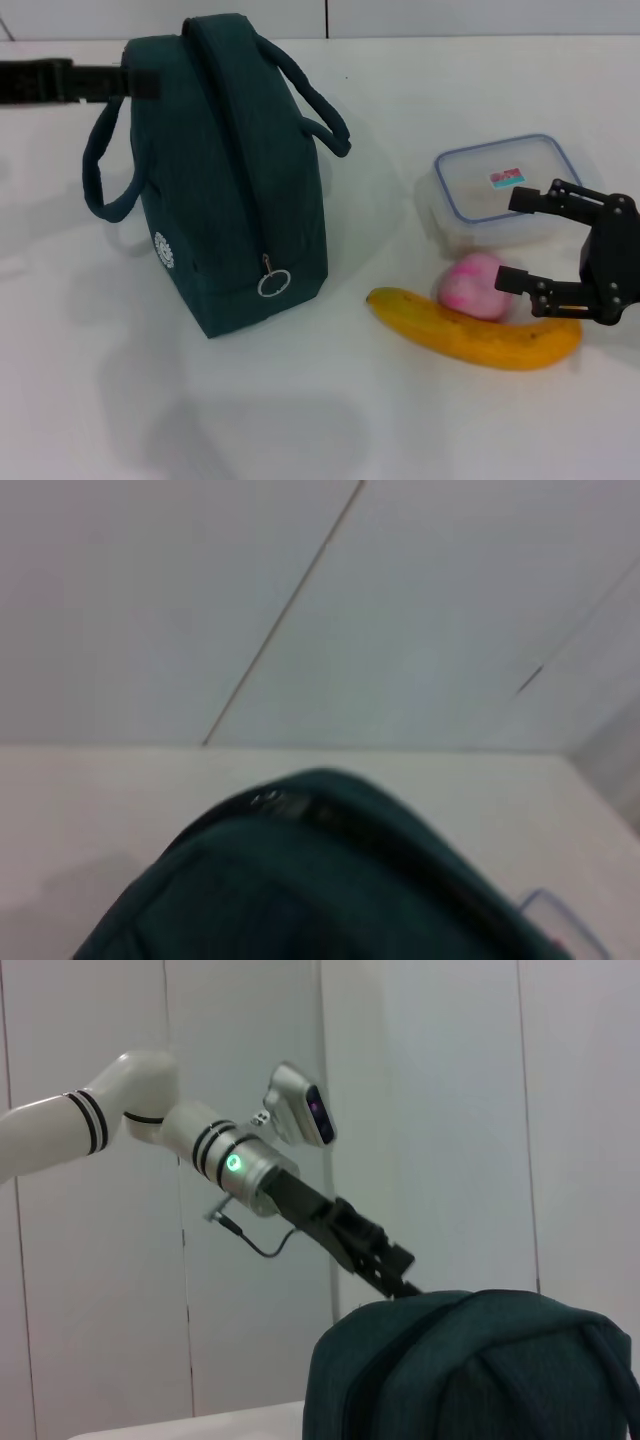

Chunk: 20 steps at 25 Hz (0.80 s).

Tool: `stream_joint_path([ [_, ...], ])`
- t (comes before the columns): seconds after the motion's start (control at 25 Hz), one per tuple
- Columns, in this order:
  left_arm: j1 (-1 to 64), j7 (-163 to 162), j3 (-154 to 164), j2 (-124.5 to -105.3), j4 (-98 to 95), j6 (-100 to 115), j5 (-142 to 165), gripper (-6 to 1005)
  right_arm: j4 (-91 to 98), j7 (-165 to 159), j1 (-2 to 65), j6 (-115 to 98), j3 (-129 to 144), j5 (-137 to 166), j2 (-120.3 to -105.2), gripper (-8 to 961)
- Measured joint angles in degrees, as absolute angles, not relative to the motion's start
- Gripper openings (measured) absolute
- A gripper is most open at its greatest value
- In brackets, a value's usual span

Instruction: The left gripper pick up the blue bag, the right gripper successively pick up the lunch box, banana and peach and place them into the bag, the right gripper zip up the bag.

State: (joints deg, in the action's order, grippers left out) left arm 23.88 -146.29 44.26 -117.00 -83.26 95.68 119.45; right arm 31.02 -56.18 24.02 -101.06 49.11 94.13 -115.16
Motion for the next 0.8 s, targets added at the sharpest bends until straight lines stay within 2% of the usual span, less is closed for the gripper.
stream_joint_path([
  [0.2, 25.4, -146.0, 44.2, -117.98, -81.8, 95.3, 121.8, 827, 31.0, -56.2, 23.5, -100.9, 49.1, 93.5, -115.08, 844],
  [0.72, 27.6, -144.2, 43.9, -117.92, -75.2, 92.6, 122.2, 811, 30.3, -56.4, 22.5, -100.8, 48.2, 92.3, -115.11, 843],
  [0.8, 27.8, -144.7, 44.1, -117.47, -73.4, 93.3, 122.0, 809, 30.3, -56.5, 22.3, -100.9, 48.2, 92.0, -115.02, 843],
])
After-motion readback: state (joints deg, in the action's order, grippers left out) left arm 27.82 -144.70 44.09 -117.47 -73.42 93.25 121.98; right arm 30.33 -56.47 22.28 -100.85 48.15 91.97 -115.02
